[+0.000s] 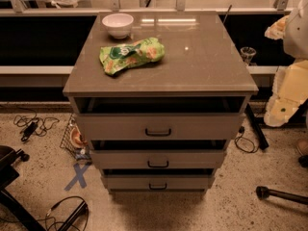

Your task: Open middle drawer

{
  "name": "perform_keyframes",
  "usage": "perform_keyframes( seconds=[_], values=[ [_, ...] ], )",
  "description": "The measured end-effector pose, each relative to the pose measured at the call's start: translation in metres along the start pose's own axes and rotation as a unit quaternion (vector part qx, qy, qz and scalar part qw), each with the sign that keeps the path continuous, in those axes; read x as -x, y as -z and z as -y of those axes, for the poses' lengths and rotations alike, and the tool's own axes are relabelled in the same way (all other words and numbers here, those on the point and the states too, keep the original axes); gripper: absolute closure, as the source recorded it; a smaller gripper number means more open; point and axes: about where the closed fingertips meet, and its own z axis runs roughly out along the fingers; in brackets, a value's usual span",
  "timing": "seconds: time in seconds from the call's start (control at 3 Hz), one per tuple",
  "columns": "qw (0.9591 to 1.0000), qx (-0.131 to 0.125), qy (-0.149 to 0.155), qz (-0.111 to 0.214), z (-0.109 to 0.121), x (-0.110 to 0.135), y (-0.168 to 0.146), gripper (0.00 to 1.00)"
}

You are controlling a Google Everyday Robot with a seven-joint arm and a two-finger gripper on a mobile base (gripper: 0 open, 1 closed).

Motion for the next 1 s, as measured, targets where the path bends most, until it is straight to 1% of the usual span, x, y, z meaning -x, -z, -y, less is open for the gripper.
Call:
perform_keyframes(
  seconds=[0.33,0.67,1.0],
  values=[
    [1.0000,0.000,0.000,0.000,0.000,0.000,0.000,0.00],
    [1.0000,-0.008,-0.002,0.003,0.000,-0.001,-0.015,0.00],
    [0.9999,-0.005,-0.012,0.009,-0.016,-0.017,-0.079,0.00]
  ],
)
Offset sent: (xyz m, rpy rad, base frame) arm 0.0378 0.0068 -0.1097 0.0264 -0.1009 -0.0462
